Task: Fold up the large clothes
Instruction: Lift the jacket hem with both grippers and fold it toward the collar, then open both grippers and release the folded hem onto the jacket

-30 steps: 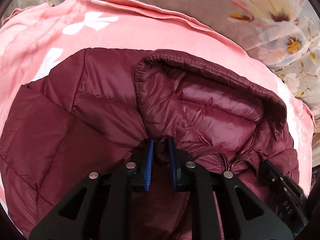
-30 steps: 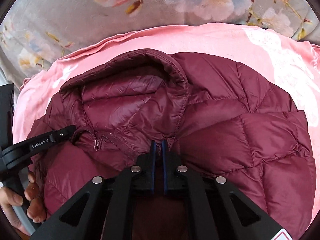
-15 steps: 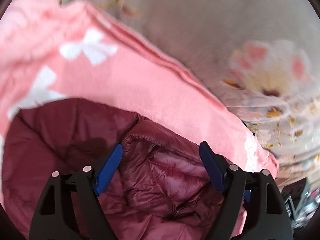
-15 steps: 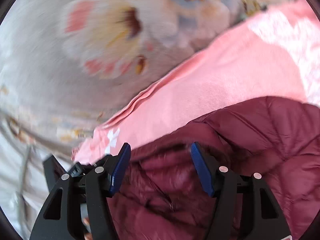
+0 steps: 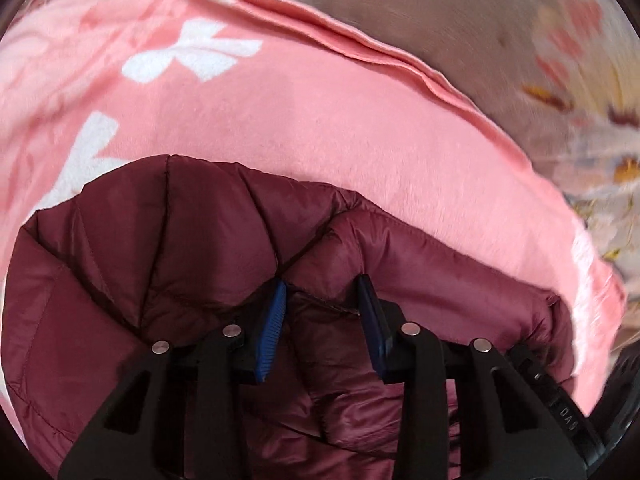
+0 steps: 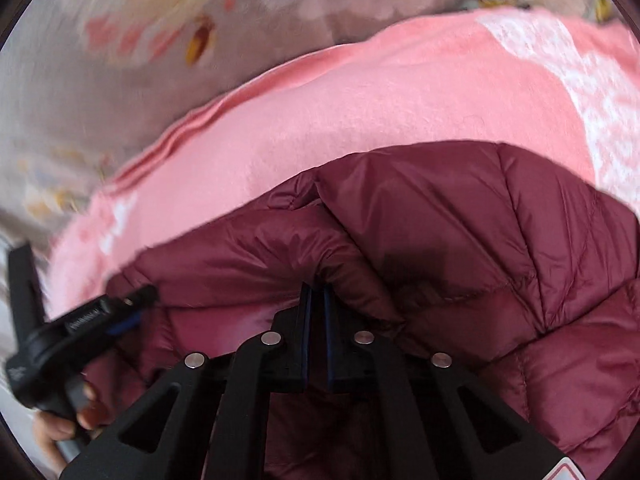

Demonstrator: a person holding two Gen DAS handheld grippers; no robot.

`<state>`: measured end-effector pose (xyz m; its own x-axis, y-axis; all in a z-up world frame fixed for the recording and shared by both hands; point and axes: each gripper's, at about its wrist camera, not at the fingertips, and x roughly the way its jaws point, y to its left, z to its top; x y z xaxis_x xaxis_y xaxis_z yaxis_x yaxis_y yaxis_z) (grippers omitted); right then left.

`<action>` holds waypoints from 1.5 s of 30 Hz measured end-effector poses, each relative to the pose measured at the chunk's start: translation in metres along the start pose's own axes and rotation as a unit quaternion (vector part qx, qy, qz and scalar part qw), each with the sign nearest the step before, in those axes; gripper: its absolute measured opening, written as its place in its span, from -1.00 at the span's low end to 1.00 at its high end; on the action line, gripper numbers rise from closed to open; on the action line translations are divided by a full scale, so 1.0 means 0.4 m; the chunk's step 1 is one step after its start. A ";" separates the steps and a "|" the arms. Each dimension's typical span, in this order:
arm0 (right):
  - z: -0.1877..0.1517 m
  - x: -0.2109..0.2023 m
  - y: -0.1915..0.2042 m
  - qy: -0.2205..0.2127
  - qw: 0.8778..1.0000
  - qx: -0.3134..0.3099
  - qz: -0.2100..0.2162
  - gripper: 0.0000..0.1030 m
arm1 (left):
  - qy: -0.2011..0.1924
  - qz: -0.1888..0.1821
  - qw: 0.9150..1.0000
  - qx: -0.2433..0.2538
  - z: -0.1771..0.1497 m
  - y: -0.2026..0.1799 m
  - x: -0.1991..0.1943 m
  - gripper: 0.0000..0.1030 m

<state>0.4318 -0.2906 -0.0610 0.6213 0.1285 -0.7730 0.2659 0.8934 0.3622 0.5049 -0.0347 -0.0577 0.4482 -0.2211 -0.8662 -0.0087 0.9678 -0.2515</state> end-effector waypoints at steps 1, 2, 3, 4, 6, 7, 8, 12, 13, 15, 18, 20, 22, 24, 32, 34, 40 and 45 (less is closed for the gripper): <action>-0.003 0.002 0.013 -0.006 1.000 -0.019 -0.015 -0.98 | -0.009 0.006 1.000 0.011 -0.011 -0.004 0.004 -0.29; -0.003 0.007 0.026 -0.012 0.999 -0.036 -0.029 -0.98 | -0.017 0.011 1.000 0.020 -0.013 -0.011 0.004 -0.29; -0.009 0.010 0.042 -0.021 0.997 -0.057 -0.047 -0.98 | -0.030 0.020 0.999 0.034 -0.023 -0.019 0.005 -0.28; -0.015 0.014 0.060 -0.031 0.994 -0.079 -0.069 -0.98 | -0.038 0.027 0.998 0.044 -0.031 -0.028 0.006 -0.28; -0.029 0.020 0.085 -0.047 0.988 -0.108 -0.103 -0.98 | -0.057 0.045 0.995 0.065 -0.044 -0.046 0.010 -0.26; -0.036 0.023 0.098 -0.054 0.984 -0.120 -0.119 -0.97 | -0.069 0.057 0.993 0.077 -0.054 -0.056 0.013 -0.25; -0.039 0.028 0.105 -0.057 0.982 -0.127 -0.130 -0.96 | -0.079 0.066 0.991 0.086 -0.063 -0.063 0.014 -0.25; -0.044 0.026 0.100 -0.062 0.978 -0.137 -0.145 -0.95 | -0.097 0.080 0.987 0.097 -0.067 -0.088 0.027 -0.25; -0.045 0.026 0.099 -0.062 0.978 -0.137 -0.144 -0.96 | -0.098 0.077 0.988 0.095 -0.066 -0.086 0.028 -0.24; -0.044 0.026 0.094 -0.062 0.978 -0.136 -0.142 -0.96 | -0.100 0.078 0.987 0.095 -0.065 -0.089 0.030 -0.23; -0.043 0.028 0.100 -0.062 0.978 -0.139 -0.146 -0.94 | -0.101 0.091 0.985 0.102 -0.066 -0.094 0.030 -0.22; -0.038 0.024 0.104 -0.056 0.977 -0.146 -0.143 -0.88 | -0.103 0.110 0.982 0.112 -0.068 -0.106 0.029 -0.16; -0.042 -0.002 0.102 -0.045 0.980 -0.139 -0.135 -0.83 | -0.098 0.123 0.980 0.123 -0.068 -0.111 0.018 0.02; -0.056 -0.046 0.099 -0.048 0.985 -0.126 -0.110 -0.71 | -0.095 0.128 0.979 0.131 -0.078 -0.106 -0.006 0.23; -0.054 -0.152 0.143 -0.093 0.982 -0.135 -0.097 -0.68 | -0.127 0.081 0.983 0.104 -0.087 -0.075 -0.145 0.29; -0.038 -0.151 0.163 -0.098 0.980 -0.143 -0.097 -0.68 | -0.137 0.068 0.984 0.095 -0.064 -0.087 -0.174 0.29; 0.001 -0.071 0.185 -0.081 0.979 -0.151 -0.112 -0.70 | -0.126 0.097 0.982 0.097 -0.001 -0.118 -0.127 0.28; -0.012 -0.003 0.151 -0.045 0.982 -0.145 -0.112 -0.77 | -0.082 0.122 0.985 0.094 -0.021 -0.087 -0.016 0.29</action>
<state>0.4435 -0.2345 -0.0408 0.6363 -0.1126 -0.7632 0.1908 0.9815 0.0143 0.4948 -0.0680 -0.0469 0.5922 0.0274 -0.8053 0.0246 0.9983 0.0521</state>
